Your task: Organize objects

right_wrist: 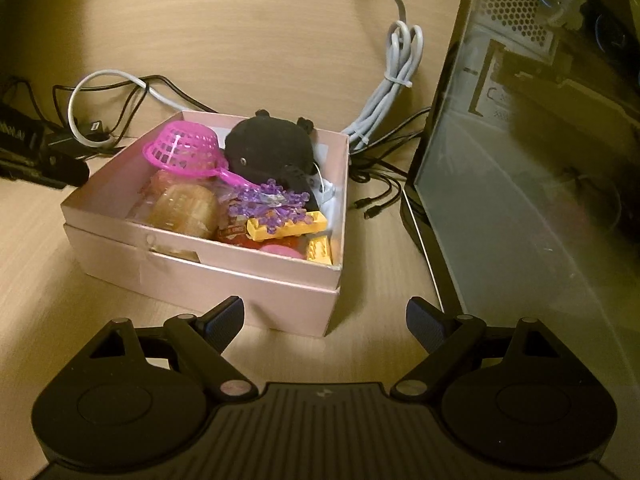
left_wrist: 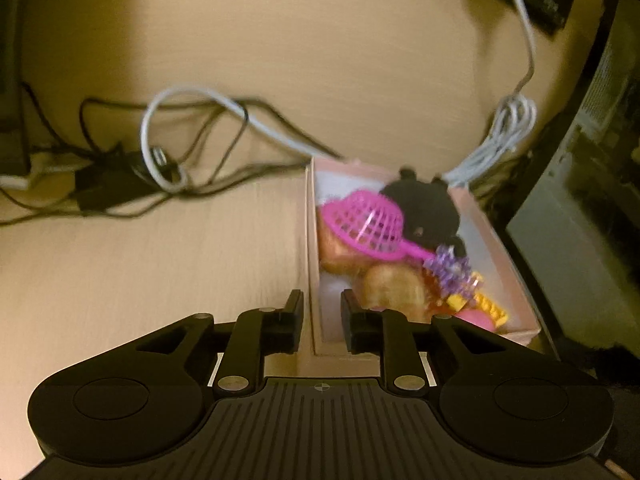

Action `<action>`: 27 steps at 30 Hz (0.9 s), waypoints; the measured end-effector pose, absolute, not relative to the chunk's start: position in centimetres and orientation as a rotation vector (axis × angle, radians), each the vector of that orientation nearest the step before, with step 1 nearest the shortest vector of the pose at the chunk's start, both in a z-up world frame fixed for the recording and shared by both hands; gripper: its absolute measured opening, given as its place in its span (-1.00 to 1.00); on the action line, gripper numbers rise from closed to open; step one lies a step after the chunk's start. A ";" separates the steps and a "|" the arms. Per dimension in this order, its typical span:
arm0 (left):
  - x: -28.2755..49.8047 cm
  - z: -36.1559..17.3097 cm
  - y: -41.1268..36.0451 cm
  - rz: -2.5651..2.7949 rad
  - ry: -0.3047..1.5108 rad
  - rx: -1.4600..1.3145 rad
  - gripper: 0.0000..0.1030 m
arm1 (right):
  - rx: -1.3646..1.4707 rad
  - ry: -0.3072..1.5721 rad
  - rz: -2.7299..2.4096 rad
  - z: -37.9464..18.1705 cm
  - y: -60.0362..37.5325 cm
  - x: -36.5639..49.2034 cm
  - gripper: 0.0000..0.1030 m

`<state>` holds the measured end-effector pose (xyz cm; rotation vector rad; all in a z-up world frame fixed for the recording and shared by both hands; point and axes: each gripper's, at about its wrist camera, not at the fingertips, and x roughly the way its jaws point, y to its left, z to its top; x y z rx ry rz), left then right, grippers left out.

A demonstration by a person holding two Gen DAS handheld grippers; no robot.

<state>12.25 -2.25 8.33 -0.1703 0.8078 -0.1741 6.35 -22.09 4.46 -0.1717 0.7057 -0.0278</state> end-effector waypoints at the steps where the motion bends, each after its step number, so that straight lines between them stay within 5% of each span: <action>1: 12.6 7.9 -2.3 -0.178 0.830 -0.165 -0.57 | -0.179 0.708 -0.029 4.4 -22.0 6.5 0.72; 6: 12.7 7.1 -1.0 -0.125 0.821 -0.146 0.10 | -0.187 0.718 -0.034 4.1 -21.8 7.5 0.73; 8: 12.7 6.7 0.3 -0.096 0.827 -0.166 0.71 | -0.158 0.726 -0.025 4.1 -21.7 7.9 0.73; 9: 12.8 6.5 1.0 -0.079 0.829 -0.171 0.87 | -0.154 0.726 -0.024 4.1 -21.5 8.1 0.73; 27: 13.4 7.8 5.5 -0.099 0.774 -0.133 0.88 | -0.164 0.710 -0.066 5.3 -17.3 8.9 0.77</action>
